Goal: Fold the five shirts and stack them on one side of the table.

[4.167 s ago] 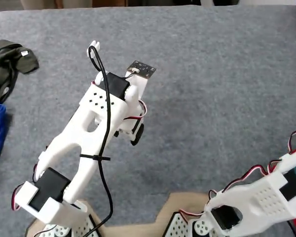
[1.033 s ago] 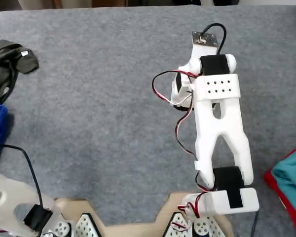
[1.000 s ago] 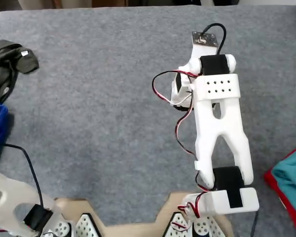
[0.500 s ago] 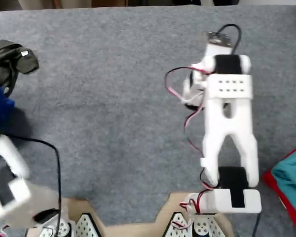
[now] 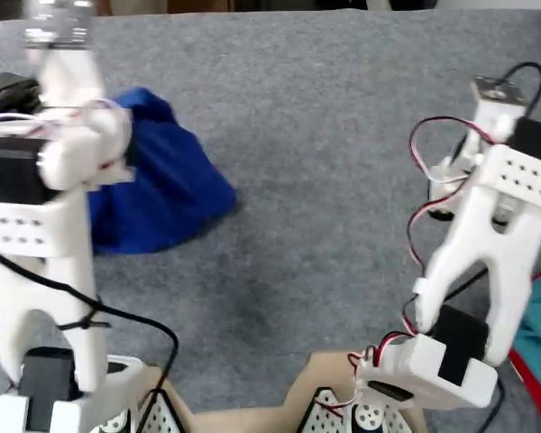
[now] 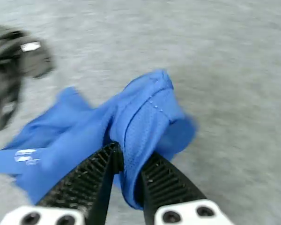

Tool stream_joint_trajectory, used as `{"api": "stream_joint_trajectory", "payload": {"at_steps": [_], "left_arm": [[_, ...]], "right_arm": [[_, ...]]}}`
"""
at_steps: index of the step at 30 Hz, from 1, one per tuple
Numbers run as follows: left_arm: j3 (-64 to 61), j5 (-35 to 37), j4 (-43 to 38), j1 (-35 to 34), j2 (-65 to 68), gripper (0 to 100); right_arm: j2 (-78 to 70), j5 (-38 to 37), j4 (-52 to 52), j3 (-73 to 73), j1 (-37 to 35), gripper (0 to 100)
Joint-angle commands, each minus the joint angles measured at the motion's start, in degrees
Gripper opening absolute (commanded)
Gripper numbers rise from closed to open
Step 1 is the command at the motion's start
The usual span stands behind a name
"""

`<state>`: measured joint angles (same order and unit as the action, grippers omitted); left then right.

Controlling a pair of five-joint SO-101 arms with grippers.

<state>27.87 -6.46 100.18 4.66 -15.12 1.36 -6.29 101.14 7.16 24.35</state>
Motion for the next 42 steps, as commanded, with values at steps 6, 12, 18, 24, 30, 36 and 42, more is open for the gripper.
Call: {"api": "stream_joint_trajectory", "payload": {"at_steps": [6, 12, 18, 24, 30, 36, 42], "left_arm": [[5.6, 6.2, 0.3, 17.1, 14.6, 2], [14.9, 11.8, 0.4, 25.1, 22.7, 2], [14.2, 14.7, 0.5, 32.8, 24.2, 2], [24.0, 14.7, 0.0, 34.1, 24.7, 2], [34.3, 14.1, -1.8, 35.4, 26.9, 2], [30.8, 13.0, -1.4, 36.0, 31.0, 9], [30.9, 14.9, 0.6, 30.9, 28.7, 23]], "right_arm": [[0.4, -0.9, 1.0, 2.5, 5.8, 0.6], [0.4, -3.3, 1.0, 2.5, 8.2, 0.6], [0.0, -5.9, 0.9, 2.5, 9.7, 0.6], [0.0, -6.5, 0.0, 2.5, 9.7, 0.6], [0.0, -6.1, 0.1, 2.4, 9.7, 0.6], [0.0, -6.4, 0.3, 2.4, 9.7, 0.6], [0.0, -6.4, 0.2, 2.4, 9.2, 0.8]]}}
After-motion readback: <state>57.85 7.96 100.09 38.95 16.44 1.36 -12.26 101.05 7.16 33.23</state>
